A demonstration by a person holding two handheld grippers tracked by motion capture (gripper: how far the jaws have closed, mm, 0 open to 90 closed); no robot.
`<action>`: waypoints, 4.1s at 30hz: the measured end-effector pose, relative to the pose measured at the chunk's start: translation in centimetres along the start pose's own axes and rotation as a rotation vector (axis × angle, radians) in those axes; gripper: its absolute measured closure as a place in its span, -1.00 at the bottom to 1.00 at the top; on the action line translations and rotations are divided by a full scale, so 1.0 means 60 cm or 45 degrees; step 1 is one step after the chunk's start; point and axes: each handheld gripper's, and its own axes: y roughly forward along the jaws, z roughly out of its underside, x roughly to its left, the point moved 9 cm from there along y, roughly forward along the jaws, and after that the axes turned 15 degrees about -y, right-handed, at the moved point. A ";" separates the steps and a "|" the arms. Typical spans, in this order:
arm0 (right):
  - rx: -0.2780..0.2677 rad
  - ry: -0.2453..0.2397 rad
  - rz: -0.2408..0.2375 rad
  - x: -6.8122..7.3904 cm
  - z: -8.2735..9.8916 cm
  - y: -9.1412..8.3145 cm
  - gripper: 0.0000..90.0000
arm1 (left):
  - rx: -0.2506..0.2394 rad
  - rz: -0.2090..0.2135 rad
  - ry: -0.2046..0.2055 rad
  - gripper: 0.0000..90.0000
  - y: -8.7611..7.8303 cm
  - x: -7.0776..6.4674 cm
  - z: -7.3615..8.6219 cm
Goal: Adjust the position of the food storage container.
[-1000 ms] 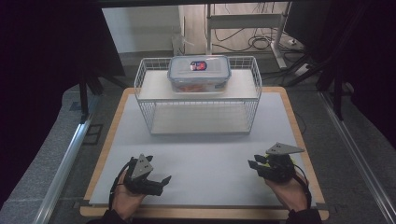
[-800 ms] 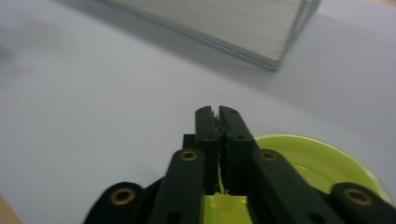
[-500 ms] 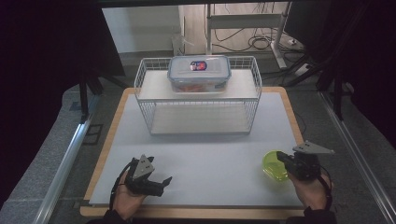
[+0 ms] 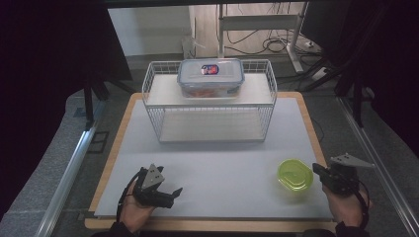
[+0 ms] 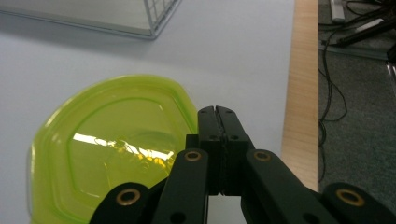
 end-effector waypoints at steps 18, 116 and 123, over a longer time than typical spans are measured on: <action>0.124 0.033 -0.044 0.005 0.033 0.018 1.00 | 0.028 0.002 0.018 -0.91 0.005 -0.005 0.004; 0.157 -0.280 -0.614 0.299 -0.011 0.077 0.99 | 0.030 -0.012 0.008 -0.90 -0.002 -0.005 0.011; 0.145 -0.328 -0.662 0.332 -0.027 0.089 0.99 | 0.034 -0.012 0.007 -0.90 -0.002 -0.005 0.012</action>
